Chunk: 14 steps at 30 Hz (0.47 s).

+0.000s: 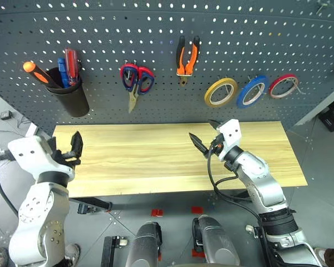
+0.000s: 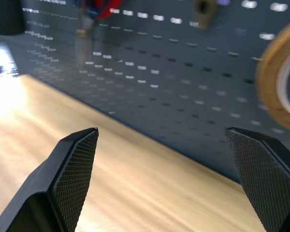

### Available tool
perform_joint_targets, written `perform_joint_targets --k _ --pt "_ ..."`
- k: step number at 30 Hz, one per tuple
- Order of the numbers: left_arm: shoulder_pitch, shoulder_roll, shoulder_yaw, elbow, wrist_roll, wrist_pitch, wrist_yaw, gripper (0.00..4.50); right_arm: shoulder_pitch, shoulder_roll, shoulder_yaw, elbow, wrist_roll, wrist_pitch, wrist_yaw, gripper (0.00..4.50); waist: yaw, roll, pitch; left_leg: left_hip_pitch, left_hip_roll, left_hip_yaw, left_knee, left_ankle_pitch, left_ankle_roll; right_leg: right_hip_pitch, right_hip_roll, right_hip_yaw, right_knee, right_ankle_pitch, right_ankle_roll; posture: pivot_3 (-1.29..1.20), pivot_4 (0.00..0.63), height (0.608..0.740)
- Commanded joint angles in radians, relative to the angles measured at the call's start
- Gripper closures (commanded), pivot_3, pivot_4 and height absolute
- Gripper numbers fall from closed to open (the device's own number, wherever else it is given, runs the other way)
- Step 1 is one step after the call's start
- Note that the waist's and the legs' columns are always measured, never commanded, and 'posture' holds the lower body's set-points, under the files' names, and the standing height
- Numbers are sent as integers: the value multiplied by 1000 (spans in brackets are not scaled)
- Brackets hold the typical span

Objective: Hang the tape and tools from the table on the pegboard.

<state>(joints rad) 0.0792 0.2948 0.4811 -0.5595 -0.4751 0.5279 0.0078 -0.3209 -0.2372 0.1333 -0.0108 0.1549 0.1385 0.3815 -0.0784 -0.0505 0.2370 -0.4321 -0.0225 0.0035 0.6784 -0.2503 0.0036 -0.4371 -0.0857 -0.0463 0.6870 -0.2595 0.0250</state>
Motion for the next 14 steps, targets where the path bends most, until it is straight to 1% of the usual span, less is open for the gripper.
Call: perform_joint_targets --k 1,2,4,7,9,14 --pt "36 -32 -8 26 43 -81 -12 1214 25 -6 -55 167 -66 -139 -69 0 4 1 -18 0 0 0 0 0 0 1 0 0 -1 0 0 -120 146 740" --pt "41 -43 -12 37 50 -97 -12 1214 24 -6 -70 228 -80 -164 -93 0 8 1 -30 0 0 0 -1 0 0 1 1 0 -3 0 0 -117 142 740" --pt "48 -53 -28 54 72 -125 -15 1214 12 -10 -91 327 -102 -212 -126 0 20 2 -41 2 0 -1 -2 -1 1 6 2 0 -6 0 0 -108 129 740" --pt "46 -64 -46 73 91 -151 -18 1214 -16 -17 -102 432 -127 -276 -138 0 34 4 -50 14 0 0 -2 -5 7 18 2 0 -8 0 1 -96 114 740" --pt "45 -61 -54 80 107 -164 -22 1214 -32 -18 -107 475 -132 -303 -138 0 36 6 -58 15 0 1 -2 -5 8 18 6 2 -8 0 1 -92 109 740" --pt "42 -34 -61 99 132 -192 -57 1214 -73 -7 -113 537 -136 -332 -136 0 37 8 -75 15 0 2 -2 -6 5 18 8 5 -8 0 1 -84 100 740"
